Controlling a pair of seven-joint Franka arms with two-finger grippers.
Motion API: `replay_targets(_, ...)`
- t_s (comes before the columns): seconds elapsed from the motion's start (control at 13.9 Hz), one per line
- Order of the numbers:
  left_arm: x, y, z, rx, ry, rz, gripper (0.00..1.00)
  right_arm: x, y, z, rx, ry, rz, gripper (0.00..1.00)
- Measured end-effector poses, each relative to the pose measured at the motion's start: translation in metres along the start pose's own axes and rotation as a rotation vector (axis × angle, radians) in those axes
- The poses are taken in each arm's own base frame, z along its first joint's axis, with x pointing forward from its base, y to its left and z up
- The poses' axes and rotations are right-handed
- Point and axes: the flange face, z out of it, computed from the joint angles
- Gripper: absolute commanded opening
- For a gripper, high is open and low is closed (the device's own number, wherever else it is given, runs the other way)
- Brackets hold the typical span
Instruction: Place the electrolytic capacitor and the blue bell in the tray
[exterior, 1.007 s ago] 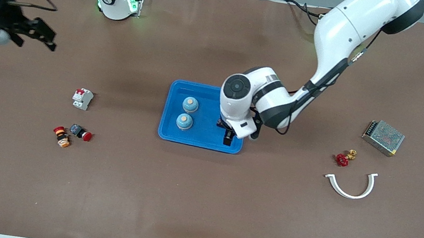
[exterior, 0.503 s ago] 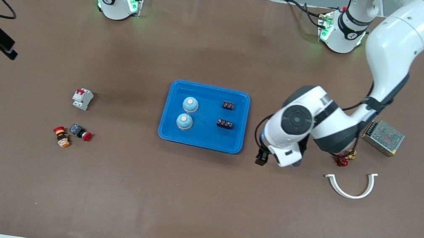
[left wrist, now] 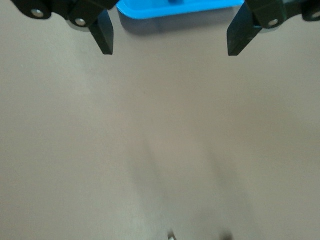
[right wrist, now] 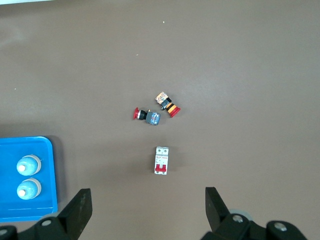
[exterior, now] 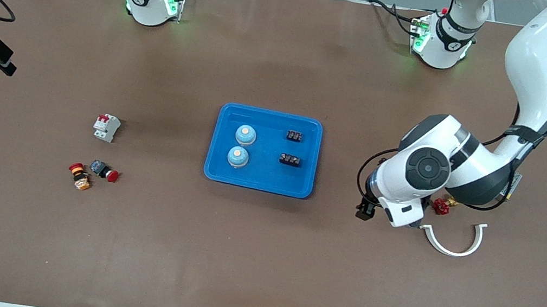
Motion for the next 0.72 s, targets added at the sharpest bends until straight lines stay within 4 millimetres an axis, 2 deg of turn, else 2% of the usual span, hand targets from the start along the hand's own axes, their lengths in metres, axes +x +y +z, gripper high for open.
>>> replay_targets(0.29, 0.025, -0.007, -0.017, 0.018, 0.038, 0.090, 1.00, 0.003, 0.000, 0.006, -0.002, -0.010, 0.000, 1.00)
replay_targets(0.5, 0.039, -0.010, -0.022, 0.038, 0.057, 0.211, 1.00, 0.006, -0.001, 0.011, -0.003, -0.018, 0.000, 1.00)
replay_targets(0.72, 0.071, -0.015, -0.034, 0.050, 0.043, 0.311, 1.00, 0.008, 0.002, 0.014, -0.005, -0.023, 0.006, 1.00)
